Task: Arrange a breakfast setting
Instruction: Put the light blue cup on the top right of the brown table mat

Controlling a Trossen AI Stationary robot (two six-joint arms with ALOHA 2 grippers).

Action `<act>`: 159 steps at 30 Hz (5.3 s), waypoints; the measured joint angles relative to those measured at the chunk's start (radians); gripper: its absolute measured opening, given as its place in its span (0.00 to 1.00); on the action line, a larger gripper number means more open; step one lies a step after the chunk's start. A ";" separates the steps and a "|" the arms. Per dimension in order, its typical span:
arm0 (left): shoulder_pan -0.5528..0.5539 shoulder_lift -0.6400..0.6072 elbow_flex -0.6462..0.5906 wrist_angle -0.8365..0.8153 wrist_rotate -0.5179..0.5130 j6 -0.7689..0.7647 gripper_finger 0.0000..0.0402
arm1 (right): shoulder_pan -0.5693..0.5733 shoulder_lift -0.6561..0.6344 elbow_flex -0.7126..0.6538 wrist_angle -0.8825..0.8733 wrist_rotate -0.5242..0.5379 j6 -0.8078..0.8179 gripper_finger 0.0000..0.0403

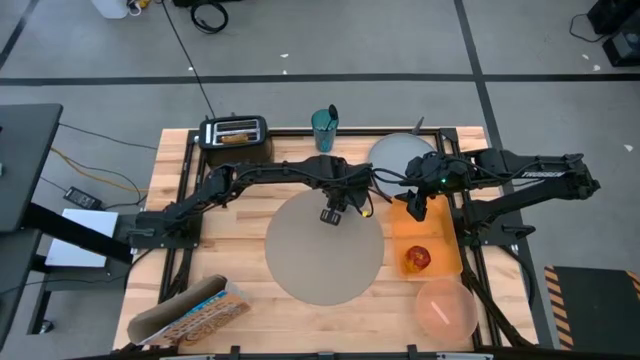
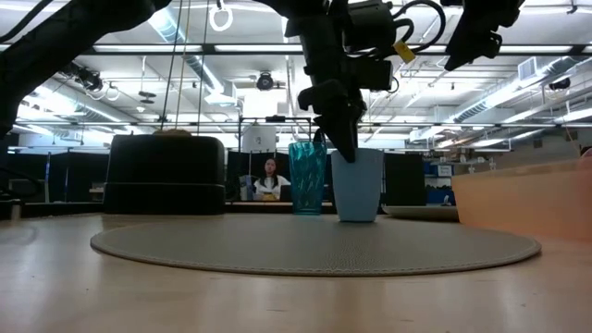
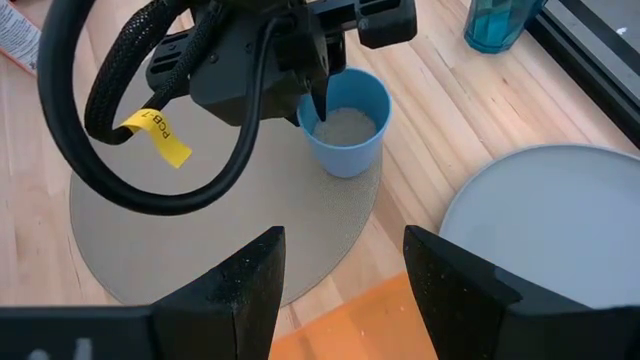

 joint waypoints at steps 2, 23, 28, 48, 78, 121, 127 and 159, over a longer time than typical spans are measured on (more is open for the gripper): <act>-0.005 0.000 0.000 0.000 -0.001 0.000 0.26 | 0.000 0.000 0.000 0.000 0.000 0.000 0.53; -0.006 0.000 0.000 -0.031 -0.010 0.029 0.03 | 0.000 0.000 0.000 0.000 -0.004 0.000 0.53; 0.006 0.000 0.000 -0.031 -0.012 0.018 0.05 | 0.000 0.000 0.000 0.000 -0.004 0.004 0.53; 0.008 -0.001 0.000 -0.002 -0.011 -0.014 0.29 | -0.016 0.000 0.000 0.000 -0.004 0.009 0.53; 0.050 -0.357 0.145 -0.408 -0.059 -0.349 0.41 | -0.316 0.393 -0.155 0.180 -0.011 0.099 0.53; -0.024 -0.512 0.144 -0.464 -0.059 -0.363 0.41 | -0.505 0.766 0.013 0.378 -0.079 0.354 0.39; -0.024 -0.512 0.144 -0.464 -0.052 -0.384 0.41 | -0.499 0.758 0.014 0.378 -0.081 0.244 0.39; -0.015 -0.525 -0.736 0.464 0.029 -0.375 0.41 | -0.215 0.152 0.014 0.293 -0.117 -0.191 0.39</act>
